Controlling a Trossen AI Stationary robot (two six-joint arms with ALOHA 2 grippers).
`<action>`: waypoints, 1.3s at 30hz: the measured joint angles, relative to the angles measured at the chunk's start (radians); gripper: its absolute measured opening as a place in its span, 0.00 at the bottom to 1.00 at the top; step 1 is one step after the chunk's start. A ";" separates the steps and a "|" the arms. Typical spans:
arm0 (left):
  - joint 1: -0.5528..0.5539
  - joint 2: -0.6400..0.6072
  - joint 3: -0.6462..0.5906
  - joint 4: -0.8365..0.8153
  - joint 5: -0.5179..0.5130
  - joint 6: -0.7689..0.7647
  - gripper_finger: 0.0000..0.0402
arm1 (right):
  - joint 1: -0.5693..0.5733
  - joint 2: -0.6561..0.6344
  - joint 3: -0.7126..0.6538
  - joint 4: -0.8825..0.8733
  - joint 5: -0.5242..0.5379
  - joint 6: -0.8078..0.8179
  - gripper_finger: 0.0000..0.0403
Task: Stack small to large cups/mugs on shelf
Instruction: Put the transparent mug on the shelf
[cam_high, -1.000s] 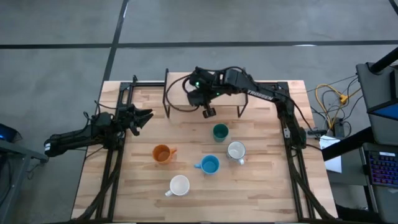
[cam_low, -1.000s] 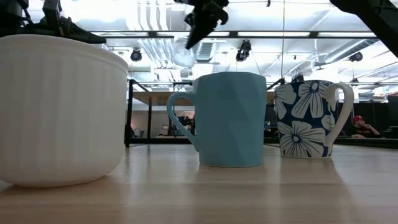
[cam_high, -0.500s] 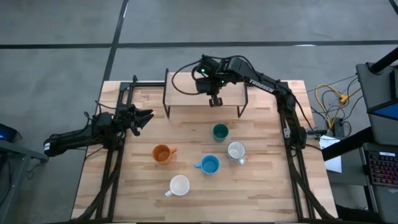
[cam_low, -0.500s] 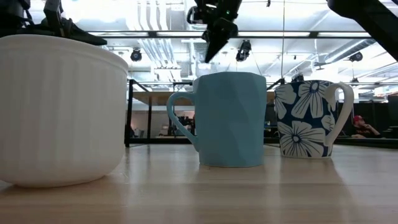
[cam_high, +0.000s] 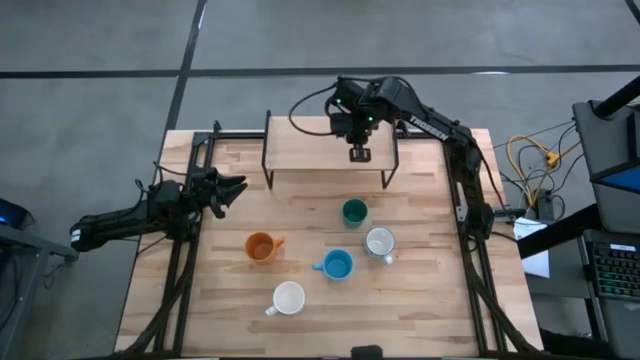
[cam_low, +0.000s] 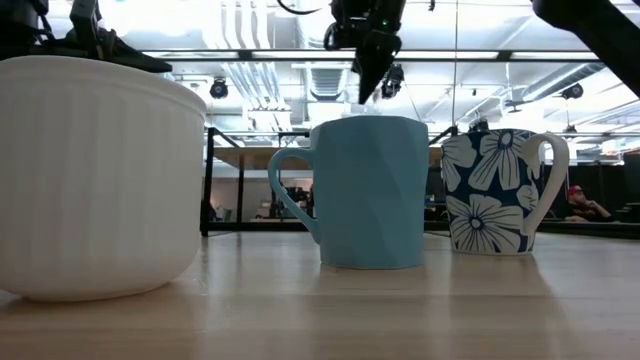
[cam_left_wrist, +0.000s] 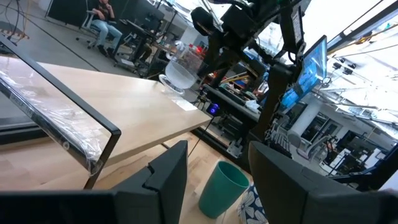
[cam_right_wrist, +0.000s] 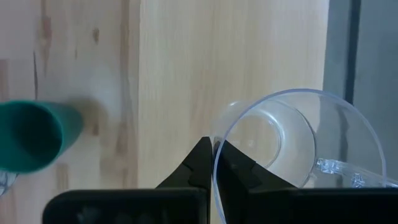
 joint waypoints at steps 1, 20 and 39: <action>0.000 0.000 0.000 0.000 0.000 0.000 0.39 | -0.005 -0.004 0.000 -0.010 0.000 0.007 0.02; 0.000 0.006 0.000 0.000 0.025 0.000 0.39 | -0.110 -0.048 0.000 -0.061 -0.111 0.091 0.02; 0.000 0.006 0.000 0.000 0.043 -0.001 0.39 | -0.165 -0.001 -0.010 -0.060 -0.189 0.139 0.02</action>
